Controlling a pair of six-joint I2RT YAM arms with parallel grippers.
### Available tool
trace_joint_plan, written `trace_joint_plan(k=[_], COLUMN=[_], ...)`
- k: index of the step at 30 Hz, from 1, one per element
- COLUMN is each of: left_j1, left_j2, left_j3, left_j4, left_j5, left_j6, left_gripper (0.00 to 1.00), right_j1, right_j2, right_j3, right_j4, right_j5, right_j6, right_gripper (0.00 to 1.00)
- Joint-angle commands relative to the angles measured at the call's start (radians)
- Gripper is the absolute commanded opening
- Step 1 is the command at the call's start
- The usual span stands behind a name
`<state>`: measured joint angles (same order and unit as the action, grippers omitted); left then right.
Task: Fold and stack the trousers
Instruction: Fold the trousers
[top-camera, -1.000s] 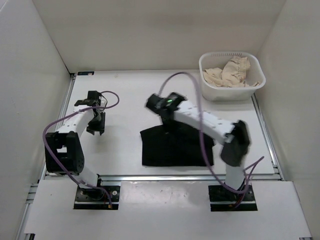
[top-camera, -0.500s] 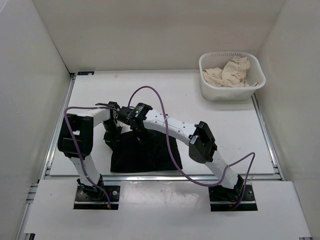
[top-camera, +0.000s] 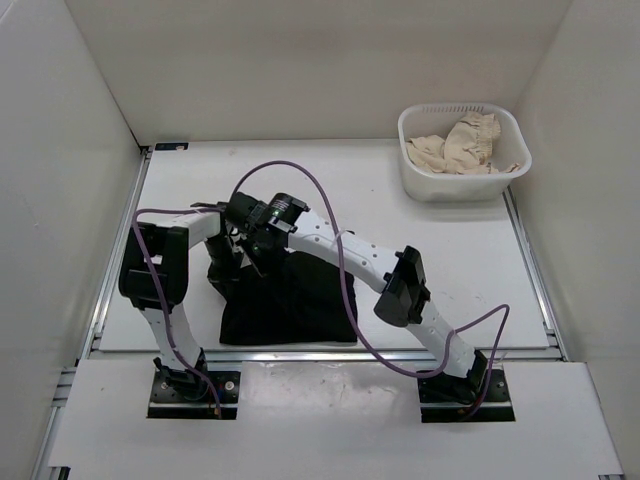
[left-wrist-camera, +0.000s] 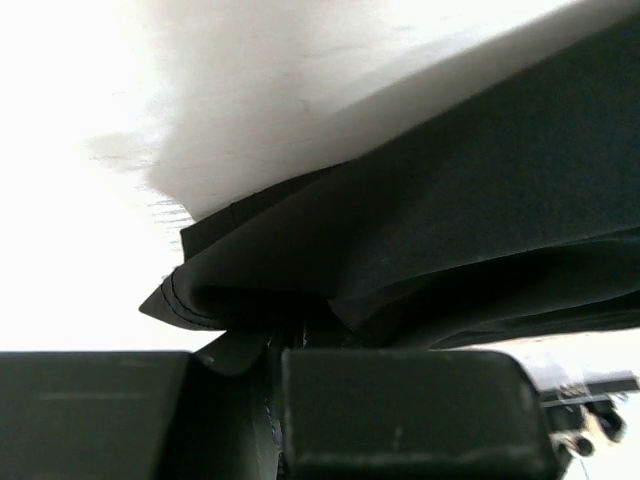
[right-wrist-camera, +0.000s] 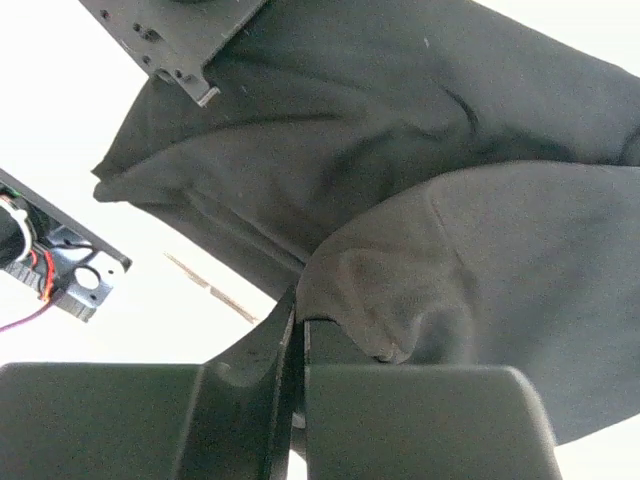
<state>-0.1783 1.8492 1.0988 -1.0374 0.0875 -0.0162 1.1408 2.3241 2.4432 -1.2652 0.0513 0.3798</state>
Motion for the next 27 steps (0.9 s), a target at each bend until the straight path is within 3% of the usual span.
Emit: trace_joint_plan(k=[1, 7, 12, 17, 21, 27], left_j1=[-0.009, -0.009, 0.002, 0.002, 0.014, 0.023], left_j2=[0.05, 0.094, 0.116, 0.127, 0.127, 0.137], left_j3=[0.019, 0.073, 0.091, 0.113, 0.145, 0.185], left_j4=[0.169, 0.16, 0.149, 0.14, 0.14, 0.122], left_j5=[-0.028, -0.019, -0.008, -0.008, 0.001, 0.001], left_j6=[0.016, 0.016, 0.016, 0.016, 0.016, 0.016], left_gripper=[0.14, 0.14, 0.14, 0.14, 0.14, 0.18], right_j1=[0.028, 0.097, 0.106, 0.116, 0.149, 0.149], right_j2=[0.066, 0.146, 0.156, 0.147, 0.086, 0.121], right_j3=[0.021, 0.063, 0.054, 0.094, 0.051, 0.051], right_j4=[0.118, 0.26, 0.331, 0.388, 0.504, 0.504], right_j5=[-0.131, -0.13, -0.143, -0.2, -0.197, -0.179], right_j6=[-0.153, -0.24, -0.272, -0.295, -0.351, -0.331], right_gripper=[0.03, 0.17, 0.17, 0.0, 0.0, 0.0])
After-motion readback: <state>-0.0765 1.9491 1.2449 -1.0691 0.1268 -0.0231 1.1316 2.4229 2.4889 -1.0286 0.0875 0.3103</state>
